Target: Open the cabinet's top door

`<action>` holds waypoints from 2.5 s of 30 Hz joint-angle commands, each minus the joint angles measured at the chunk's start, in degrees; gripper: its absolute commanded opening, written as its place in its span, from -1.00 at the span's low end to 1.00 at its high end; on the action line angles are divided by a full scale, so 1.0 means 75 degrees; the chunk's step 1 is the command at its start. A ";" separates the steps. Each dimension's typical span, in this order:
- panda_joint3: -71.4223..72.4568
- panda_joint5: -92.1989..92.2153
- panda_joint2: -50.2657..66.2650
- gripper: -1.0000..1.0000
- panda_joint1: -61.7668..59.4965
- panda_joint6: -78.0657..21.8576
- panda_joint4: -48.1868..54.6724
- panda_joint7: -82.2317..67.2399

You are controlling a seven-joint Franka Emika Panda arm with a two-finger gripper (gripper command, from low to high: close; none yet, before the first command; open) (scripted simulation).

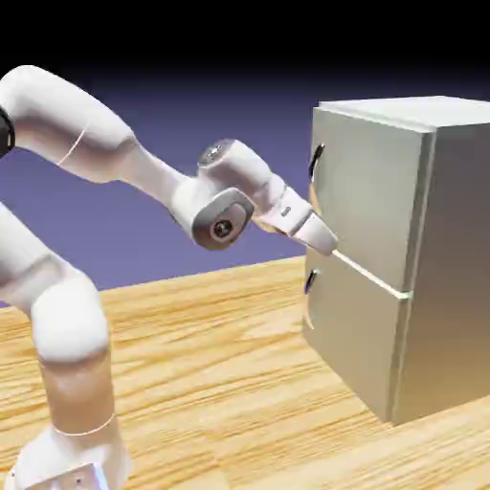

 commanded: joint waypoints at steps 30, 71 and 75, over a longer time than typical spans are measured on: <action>0.4430 0.9969 -0.2318 0.00 -0.3424 -0.0183 0.1655 0.4953; 0.9834 2.1237 -0.4725 -1.00 -0.8531 -0.0667 0.4444 1.0528; 0.9427 2.1237 -0.4473 -1.00 -0.7753 -0.1360 0.3614 1.0077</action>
